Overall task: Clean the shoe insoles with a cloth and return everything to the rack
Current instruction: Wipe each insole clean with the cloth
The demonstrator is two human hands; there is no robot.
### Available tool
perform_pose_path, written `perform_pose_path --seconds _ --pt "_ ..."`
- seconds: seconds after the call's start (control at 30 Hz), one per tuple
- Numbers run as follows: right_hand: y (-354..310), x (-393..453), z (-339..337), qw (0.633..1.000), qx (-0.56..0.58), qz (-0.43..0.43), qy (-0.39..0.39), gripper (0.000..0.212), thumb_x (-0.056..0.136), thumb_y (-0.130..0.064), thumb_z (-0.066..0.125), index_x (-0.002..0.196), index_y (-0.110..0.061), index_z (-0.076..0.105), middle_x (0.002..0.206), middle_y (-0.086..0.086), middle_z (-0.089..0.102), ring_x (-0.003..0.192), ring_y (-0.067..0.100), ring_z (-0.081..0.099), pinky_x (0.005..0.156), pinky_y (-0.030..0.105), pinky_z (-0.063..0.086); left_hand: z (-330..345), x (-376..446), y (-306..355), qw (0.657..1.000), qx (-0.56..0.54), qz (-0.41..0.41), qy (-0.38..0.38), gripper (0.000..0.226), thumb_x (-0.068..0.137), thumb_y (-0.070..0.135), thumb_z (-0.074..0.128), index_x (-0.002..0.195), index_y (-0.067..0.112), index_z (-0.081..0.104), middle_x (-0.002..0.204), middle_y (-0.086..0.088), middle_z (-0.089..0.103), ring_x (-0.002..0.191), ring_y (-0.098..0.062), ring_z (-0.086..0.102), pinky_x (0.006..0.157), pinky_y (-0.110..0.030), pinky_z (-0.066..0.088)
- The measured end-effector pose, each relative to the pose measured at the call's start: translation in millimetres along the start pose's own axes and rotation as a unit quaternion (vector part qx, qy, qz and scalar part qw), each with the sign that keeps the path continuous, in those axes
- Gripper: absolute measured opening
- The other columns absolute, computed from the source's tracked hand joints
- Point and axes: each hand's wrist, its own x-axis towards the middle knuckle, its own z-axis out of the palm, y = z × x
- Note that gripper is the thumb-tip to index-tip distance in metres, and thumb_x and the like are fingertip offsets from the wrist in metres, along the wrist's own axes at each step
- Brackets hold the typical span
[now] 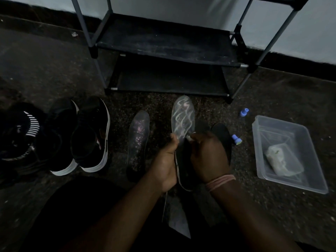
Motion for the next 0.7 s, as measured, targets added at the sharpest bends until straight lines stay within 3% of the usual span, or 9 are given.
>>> perform_pose_path --seconds 0.03,0.1,0.17,0.23,0.33,0.5,0.63,0.7 --pt "-4.4 -3.4 3.2 0.999 0.021 -0.013 -0.027 0.041 0.083 -0.035 0.037 0.093 -0.020 0.073 0.104 0.014 0.069 0.098 0.031 0.065 0.103 0.040 0.045 -1.9 0.8 2.6 1.000 -0.019 0.007 0.001 0.067 0.101 0.059 0.033 0.138 0.009 0.059 0.137 -0.018 0.062 0.124 -0.029 0.062 0.107 -0.043 0.045" --pt "-12.7 -8.1 12.9 0.992 0.083 -0.057 -0.076 0.029 0.082 -0.023 0.051 0.098 -0.022 0.075 0.105 0.006 0.070 0.096 0.022 0.066 0.090 0.025 0.049 -9.0 3.7 7.6 0.998 -0.066 0.023 0.009 0.075 0.098 0.065 0.033 0.134 0.006 0.063 0.137 -0.020 0.061 0.124 -0.030 0.061 0.106 -0.043 0.044" --pt "-13.6 -6.5 15.4 0.988 0.102 -0.080 -0.081 0.027 0.079 -0.019 0.054 0.095 -0.021 0.076 0.100 0.005 0.071 0.091 0.021 0.067 0.082 0.029 0.053 -10.9 5.4 10.0 0.996 -0.088 0.031 0.015 0.077 0.098 0.066 0.030 0.121 0.007 0.072 0.136 -0.021 0.062 0.121 -0.030 0.063 0.104 -0.043 0.045" --pt "-4.9 -0.5 11.0 0.995 0.075 -0.059 -0.034 0.020 0.081 -0.015 0.058 0.091 -0.017 0.076 0.094 0.007 0.071 0.087 0.025 0.068 0.077 0.031 0.053 -5.7 5.0 7.5 0.997 -0.070 0.029 0.004 0.074 0.100 0.066 0.025 0.116 0.015 0.077 0.133 -0.017 0.065 0.117 -0.029 0.067 0.100 -0.044 0.046" --pt "2.8 0.5 8.5 0.999 0.006 -0.031 0.023 0.018 0.085 -0.018 0.057 0.090 -0.017 0.075 0.092 0.010 0.069 0.083 0.029 0.066 0.072 0.033 0.052 -2.5 4.0 2.8 0.997 -0.073 0.020 0.002 0.069 0.102 0.062 0.026 0.124 0.015 0.072 0.134 -0.014 0.065 0.118 -0.028 0.066 0.101 -0.043 0.046" --pt "-19.8 -11.0 20.4 0.986 0.098 -0.090 -0.098 0.023 0.080 -0.020 0.053 0.087 -0.021 0.075 0.093 0.006 0.069 0.085 0.021 0.066 0.075 0.033 0.052 -15.8 10.9 7.2 0.994 -0.100 0.033 0.006 0.075 0.099 0.065 0.033 0.145 0.008 0.052 0.144 -0.017 0.056 0.136 -0.031 0.051 0.118 -0.045 0.033" --pt "3.5 0.9 15.9 0.997 0.055 -0.040 0.026 0.017 0.084 -0.014 0.063 0.094 -0.017 0.076 0.097 0.009 0.071 0.091 0.027 0.068 0.082 0.039 0.055 -12.8 11.4 4.4 0.996 -0.087 0.023 -0.006 0.070 0.103 0.060 0.031 0.133 0.007 0.065 0.142 -0.017 0.058 0.133 -0.031 0.054 0.116 -0.045 0.036" --pt "3.6 0.2 17.9 0.998 0.053 -0.033 0.025 0.017 0.087 -0.012 0.062 0.097 -0.014 0.075 0.102 0.011 0.070 0.096 0.028 0.067 0.086 0.040 0.054 -10.9 9.5 4.3 0.996 -0.082 0.023 -0.001 0.068 0.102 0.059 0.032 0.128 0.007 0.068 0.137 -0.017 0.062 0.128 -0.030 0.059 0.110 -0.043 0.042"
